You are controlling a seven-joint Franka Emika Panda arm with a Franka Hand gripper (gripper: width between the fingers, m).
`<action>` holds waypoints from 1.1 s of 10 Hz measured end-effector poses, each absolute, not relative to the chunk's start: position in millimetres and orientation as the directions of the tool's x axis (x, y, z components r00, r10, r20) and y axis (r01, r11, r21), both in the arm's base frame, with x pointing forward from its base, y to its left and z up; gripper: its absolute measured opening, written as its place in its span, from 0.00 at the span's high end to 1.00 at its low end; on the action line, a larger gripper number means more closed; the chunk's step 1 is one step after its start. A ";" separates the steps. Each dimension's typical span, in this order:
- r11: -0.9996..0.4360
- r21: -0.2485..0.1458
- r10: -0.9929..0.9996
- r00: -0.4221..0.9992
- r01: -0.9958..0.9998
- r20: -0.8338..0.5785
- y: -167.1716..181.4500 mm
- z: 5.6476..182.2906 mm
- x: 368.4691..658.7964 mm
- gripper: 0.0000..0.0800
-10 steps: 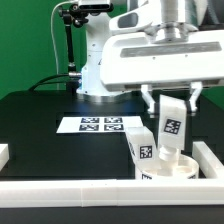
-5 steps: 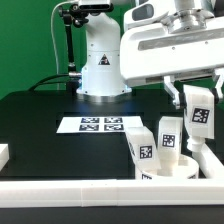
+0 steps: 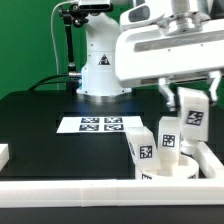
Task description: Assemble stool
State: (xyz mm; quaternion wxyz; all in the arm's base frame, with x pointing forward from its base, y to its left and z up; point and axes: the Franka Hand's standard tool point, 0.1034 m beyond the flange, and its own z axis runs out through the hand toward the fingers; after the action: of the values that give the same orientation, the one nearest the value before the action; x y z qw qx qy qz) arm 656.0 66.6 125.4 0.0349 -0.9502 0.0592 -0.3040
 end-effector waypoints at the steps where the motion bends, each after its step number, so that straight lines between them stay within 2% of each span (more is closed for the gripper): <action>1: -0.991 -0.107 -0.132 0.811 -0.087 0.570 62.0 116.6 652.9 0.59; 3: -0.985 -0.137 -0.164 0.815 -0.104 0.556 66.0 113.9 651.9 0.59; 7: -0.988 -0.128 -0.145 0.819 -0.088 0.555 70.2 113.2 650.9 0.59; 11: -0.983 -0.156 -0.163 0.826 -0.092 0.540 67.1 110.3 648.4 0.59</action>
Offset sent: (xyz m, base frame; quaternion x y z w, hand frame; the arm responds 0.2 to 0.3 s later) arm 0.0075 -0.0019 0.0020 -0.0802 0.0009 0.0175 0.9966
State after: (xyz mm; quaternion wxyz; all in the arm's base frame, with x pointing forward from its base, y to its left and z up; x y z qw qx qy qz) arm 648.4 67.1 110.3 0.0617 -0.9535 0.0669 -0.2873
